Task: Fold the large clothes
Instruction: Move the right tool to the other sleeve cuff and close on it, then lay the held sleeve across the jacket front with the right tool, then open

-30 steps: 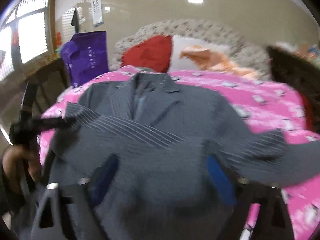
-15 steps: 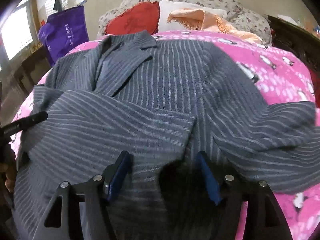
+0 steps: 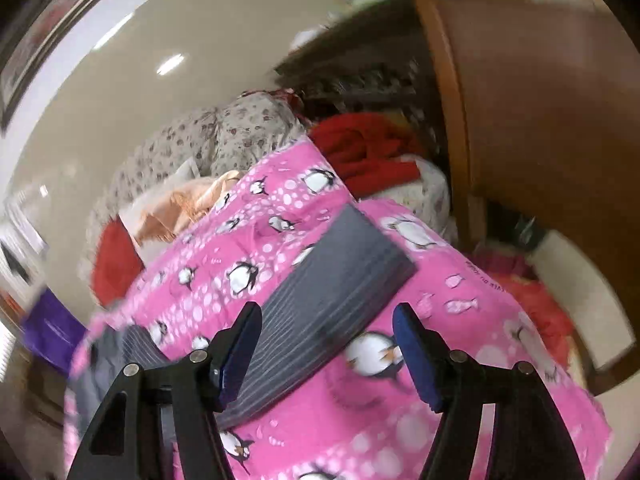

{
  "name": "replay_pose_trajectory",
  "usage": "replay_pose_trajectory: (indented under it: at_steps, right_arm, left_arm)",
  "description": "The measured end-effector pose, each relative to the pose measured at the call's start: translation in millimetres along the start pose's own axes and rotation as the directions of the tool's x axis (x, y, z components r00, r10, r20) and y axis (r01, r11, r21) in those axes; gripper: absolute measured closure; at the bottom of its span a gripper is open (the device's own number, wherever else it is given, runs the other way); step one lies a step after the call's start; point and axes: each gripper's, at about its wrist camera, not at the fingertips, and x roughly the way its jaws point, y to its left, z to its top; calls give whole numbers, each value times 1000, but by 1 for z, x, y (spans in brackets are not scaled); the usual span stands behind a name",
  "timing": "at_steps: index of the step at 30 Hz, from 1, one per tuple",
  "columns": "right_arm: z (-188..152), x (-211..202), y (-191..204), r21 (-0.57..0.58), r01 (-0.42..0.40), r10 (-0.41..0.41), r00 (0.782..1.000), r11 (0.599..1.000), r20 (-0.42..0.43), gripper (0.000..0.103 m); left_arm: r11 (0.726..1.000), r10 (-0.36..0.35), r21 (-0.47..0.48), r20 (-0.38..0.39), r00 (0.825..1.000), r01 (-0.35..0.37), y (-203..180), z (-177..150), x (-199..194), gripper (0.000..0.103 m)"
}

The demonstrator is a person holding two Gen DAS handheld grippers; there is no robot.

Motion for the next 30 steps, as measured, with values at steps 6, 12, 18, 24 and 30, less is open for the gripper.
replay_pose_trajectory:
  at_steps: [6, 12, 18, 24, 30]
  right_arm:
    - [23, 43, -28, 138, 11, -3, 998, 990, -57, 36]
    - [24, 58, -17, 26, 42, -39, 994, 999, -107, 93]
    - [13, -5, -17, 39, -31, 30, 999, 999, 30, 96]
    - [-28, -57, -3, 35, -112, 111, 994, 993, 20, 96]
    - [-47, -64, 61, 51, -244, 245, 969, 969, -26, 96]
  left_arm:
    - [1000, 18, 13, -12, 1000, -17, -4, 1, 4, 37]
    - [1000, 22, 13, -12, 1000, -22, -3, 1, 5, 36]
    - [1000, 18, 10, -10, 1000, -18, -3, 1, 5, 36]
    - [1000, 4, -3, -6, 1000, -4, -2, 1, 5, 36]
    - [997, 65, -47, 19, 998, -64, 13, -2, -27, 36]
